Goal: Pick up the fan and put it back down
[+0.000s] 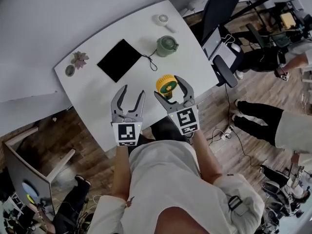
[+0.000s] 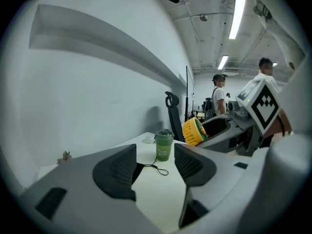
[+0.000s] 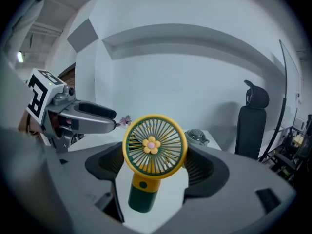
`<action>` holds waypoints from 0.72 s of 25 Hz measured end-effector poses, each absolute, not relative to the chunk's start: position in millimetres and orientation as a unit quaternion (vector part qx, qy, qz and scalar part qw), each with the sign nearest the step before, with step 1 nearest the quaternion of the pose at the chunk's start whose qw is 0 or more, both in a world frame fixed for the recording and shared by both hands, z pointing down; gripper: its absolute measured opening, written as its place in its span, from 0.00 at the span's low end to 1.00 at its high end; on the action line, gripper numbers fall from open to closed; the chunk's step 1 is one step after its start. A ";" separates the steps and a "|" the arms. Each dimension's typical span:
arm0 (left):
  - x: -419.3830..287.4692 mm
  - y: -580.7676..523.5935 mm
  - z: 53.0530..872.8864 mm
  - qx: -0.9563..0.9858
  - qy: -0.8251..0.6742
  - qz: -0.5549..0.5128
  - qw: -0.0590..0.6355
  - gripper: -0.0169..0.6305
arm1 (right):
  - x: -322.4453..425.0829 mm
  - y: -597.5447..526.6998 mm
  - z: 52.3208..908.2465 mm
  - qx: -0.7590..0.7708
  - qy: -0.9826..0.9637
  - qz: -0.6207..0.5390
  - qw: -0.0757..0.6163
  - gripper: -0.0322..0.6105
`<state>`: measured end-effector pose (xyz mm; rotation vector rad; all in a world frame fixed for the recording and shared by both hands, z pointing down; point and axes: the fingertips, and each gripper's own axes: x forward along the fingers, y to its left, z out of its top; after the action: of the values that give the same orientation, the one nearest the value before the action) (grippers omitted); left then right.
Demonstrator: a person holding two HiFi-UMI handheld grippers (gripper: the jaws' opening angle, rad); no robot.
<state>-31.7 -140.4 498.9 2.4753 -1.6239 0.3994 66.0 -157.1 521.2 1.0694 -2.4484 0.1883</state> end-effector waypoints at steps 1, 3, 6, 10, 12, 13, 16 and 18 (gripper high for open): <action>-31.7 -140.9 504.8 0.825 -0.542 0.137 0.081 0.40 | 65.5 -157.4 529.5 0.386 -0.889 0.074 0.236 0.66; -31.7 -141.5 516.3 0.823 -0.542 0.144 0.090 0.40 | 64.4 -157.4 545.7 0.379 -0.888 0.083 0.248 0.66; -31.3 -141.0 532.0 0.820 -0.541 0.155 0.103 0.39 | 62.5 -156.5 567.3 0.369 -0.886 0.097 0.264 0.66; -30.0 -141.2 554.1 0.816 -0.539 0.168 0.122 0.39 | 60.4 -156.3 595.0 0.356 -0.882 0.114 0.286 0.66; -29.1 -139.7 565.4 0.814 -0.537 0.177 0.133 0.39 | 59.5 -154.5 608.7 0.348 -0.880 0.122 0.298 0.66; -29.0 -138.9 570.4 0.813 -0.536 0.181 0.138 0.39 | 59.1 -153.4 615.7 0.344 -0.879 0.126 0.304 0.66; -28.7 -137.8 581.7 0.808 -0.538 0.186 0.150 0.39 | 58.5 -150.9 634.9 0.335 -0.876 0.134 0.321 0.66; -27.7 -136.8 587.6 0.806 -0.538 0.188 0.157 0.39 | 59.2 -149.4 646.5 0.330 -0.873 0.139 0.332 0.66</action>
<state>-27.7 -136.8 587.6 2.3078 -1.5407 0.5392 59.2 -149.4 646.5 0.8627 -2.2802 0.3635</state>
